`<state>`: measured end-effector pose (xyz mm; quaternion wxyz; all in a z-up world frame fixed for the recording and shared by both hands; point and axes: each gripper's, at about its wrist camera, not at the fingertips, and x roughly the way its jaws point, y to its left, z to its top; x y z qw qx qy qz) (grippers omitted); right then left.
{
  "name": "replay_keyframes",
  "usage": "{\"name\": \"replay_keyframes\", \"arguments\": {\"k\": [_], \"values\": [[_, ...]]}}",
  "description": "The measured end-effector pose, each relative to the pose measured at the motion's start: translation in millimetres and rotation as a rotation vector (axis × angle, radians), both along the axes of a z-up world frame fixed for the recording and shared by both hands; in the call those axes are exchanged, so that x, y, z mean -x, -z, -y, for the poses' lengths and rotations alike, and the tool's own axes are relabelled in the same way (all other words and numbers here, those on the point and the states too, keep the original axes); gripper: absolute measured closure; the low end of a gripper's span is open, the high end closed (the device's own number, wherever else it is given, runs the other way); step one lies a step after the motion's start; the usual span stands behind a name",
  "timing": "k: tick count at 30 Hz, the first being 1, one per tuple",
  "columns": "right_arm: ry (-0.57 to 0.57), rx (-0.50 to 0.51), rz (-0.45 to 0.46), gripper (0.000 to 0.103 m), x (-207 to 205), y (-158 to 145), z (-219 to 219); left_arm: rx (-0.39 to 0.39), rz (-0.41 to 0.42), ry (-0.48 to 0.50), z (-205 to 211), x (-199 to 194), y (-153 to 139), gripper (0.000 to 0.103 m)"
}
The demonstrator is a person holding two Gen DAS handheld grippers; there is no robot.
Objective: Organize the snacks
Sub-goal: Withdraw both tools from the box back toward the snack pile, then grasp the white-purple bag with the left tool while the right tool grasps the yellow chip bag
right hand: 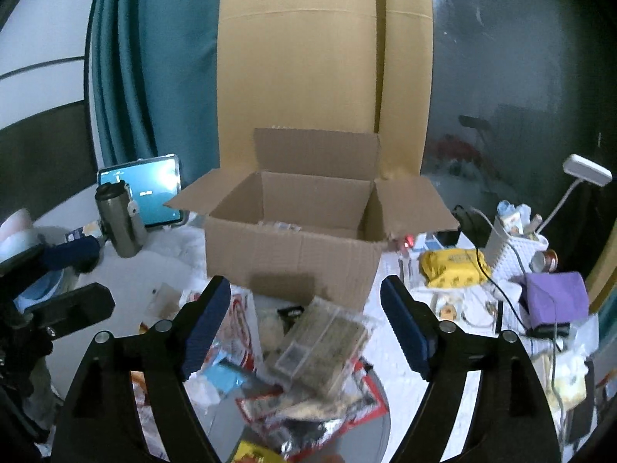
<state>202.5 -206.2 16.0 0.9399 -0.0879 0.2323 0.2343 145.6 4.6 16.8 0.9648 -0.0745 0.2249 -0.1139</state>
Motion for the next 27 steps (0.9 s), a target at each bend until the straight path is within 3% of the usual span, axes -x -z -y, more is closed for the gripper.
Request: {"name": "replay_keyframes", "arguments": {"k": [14,27], "values": [[0.025,-0.011,-0.03,0.02,57,21,16,-0.004,-0.083,-0.01,7,43,37,0.011],[0.052,0.005,-0.17,0.02,72,78,28,-0.015,-0.244,-0.048,3,55,92,0.011]]}}
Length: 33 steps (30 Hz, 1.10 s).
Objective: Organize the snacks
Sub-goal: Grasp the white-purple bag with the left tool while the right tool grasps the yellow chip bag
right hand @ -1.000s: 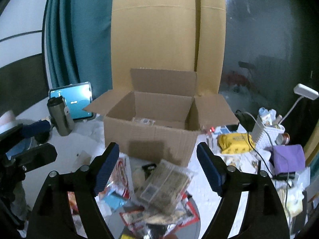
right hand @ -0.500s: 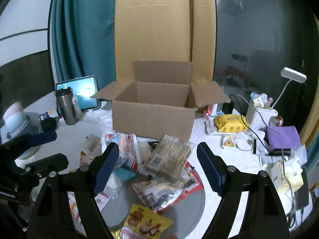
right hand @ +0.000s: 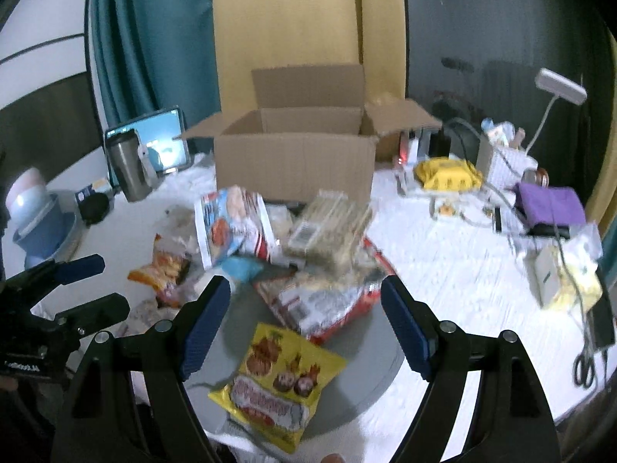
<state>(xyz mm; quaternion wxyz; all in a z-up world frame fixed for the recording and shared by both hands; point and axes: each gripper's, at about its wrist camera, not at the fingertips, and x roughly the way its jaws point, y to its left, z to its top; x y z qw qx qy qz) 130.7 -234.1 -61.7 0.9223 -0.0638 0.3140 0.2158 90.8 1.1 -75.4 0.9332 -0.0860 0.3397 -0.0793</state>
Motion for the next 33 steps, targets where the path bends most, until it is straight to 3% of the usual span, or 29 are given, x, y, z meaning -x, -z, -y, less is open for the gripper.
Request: {"name": "replay_keyframes", "arguments": {"k": [22,29,30,33], "values": [[-0.006,-0.007,-0.227,0.02,-5,86,-3,-0.043,-0.228,-0.03,-1,-19,76,0.01],[-0.017,-0.01,-0.247,0.02,-8,95,-5,-0.054,-0.204,-0.001,1,-15,79,0.01],[-0.021,-0.006,-0.242,0.021,-7,96,-5,-0.051,-0.202,0.008,0,-14,78,0.016],[-0.035,-0.004,-0.236,0.037,-6,95,-7,-0.06,-0.191,0.028,2,-11,74,0.029]]}}
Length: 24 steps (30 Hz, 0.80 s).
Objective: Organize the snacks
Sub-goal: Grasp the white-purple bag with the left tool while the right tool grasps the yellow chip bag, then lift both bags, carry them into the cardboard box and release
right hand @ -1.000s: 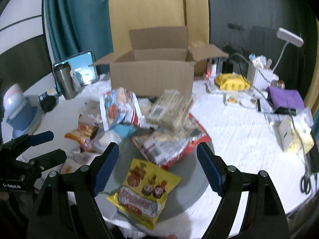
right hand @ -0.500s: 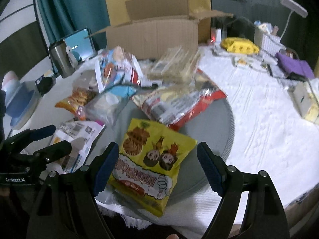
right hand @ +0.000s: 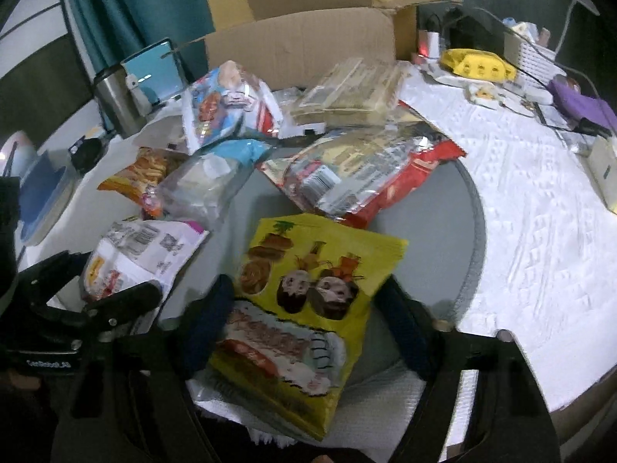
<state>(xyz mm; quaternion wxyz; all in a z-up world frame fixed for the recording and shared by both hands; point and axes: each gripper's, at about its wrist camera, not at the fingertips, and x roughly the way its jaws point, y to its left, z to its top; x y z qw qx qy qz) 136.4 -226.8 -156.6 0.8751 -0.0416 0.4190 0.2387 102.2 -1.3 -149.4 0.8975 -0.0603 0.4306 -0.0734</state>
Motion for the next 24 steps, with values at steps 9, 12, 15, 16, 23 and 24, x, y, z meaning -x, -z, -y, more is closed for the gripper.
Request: {"name": "replay_keyframes", "arguments": {"k": [9,12,15,16,23,24], "values": [[-0.052,0.006,0.037,0.057,10,-11,-1,0.008,0.041,0.057,12,5,-18,0.046],[-0.056,0.0,0.053,0.062,12,-18,1,0.008,0.062,0.071,16,7,-26,0.047],[-0.061,-0.005,0.071,0.064,14,-25,3,0.015,0.079,0.078,17,6,-33,0.047],[-0.063,-0.008,0.078,0.065,14,-28,4,0.018,0.085,0.081,17,6,-35,0.047],[-0.06,-0.027,0.095,0.074,14,-38,8,0.02,0.122,0.096,19,2,-50,0.047],[-0.06,-0.028,0.099,0.074,13,-39,8,0.018,0.131,0.098,19,1,-53,0.047]]}}
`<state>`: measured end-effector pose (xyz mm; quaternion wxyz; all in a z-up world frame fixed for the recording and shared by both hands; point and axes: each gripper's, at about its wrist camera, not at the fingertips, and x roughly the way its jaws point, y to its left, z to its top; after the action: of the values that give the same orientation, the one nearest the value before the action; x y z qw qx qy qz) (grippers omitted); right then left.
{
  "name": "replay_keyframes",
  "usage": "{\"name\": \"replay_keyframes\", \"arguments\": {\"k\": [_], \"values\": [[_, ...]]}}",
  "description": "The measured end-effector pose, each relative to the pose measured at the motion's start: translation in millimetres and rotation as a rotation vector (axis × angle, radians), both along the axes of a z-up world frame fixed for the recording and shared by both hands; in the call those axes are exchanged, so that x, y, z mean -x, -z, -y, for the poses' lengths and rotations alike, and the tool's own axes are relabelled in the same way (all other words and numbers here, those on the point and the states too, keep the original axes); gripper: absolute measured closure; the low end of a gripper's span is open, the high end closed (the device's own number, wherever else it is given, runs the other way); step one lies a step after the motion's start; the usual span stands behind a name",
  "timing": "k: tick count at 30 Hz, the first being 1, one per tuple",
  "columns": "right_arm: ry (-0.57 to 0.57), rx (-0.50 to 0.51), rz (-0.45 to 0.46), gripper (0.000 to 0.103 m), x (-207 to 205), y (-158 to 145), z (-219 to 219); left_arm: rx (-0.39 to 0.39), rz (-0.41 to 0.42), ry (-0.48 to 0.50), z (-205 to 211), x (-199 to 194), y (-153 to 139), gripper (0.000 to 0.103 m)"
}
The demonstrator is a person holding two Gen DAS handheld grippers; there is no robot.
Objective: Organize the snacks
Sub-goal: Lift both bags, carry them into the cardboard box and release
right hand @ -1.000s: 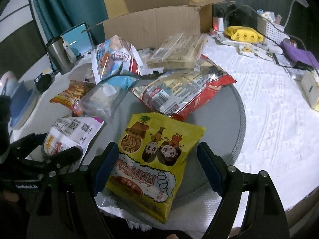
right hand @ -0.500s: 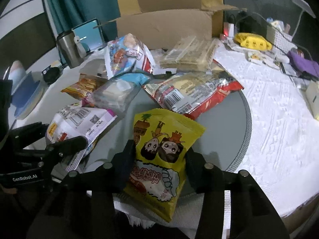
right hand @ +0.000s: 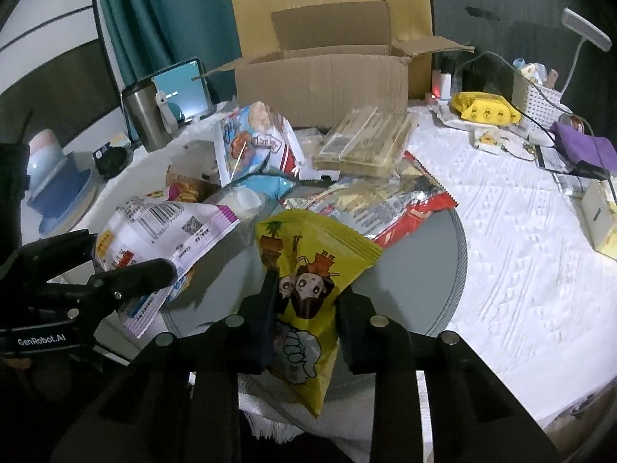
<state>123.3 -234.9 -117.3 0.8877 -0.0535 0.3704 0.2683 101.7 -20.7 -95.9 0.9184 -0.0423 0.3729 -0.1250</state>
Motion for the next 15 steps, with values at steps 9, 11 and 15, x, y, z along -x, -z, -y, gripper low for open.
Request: {"name": "replay_keyframes", "arguments": {"k": [9,11,15], "values": [[0.006,-0.033,0.057,0.074,-11,-25,5,-0.009,0.052,0.01,0,-15,-21,0.047],[0.007,-0.036,0.067,0.074,-14,-30,5,-0.007,0.065,0.006,-1,-20,-26,0.047],[0.009,-0.039,0.09,0.074,-24,-40,5,0.0,0.091,-0.005,-5,-29,-35,0.047]]}}
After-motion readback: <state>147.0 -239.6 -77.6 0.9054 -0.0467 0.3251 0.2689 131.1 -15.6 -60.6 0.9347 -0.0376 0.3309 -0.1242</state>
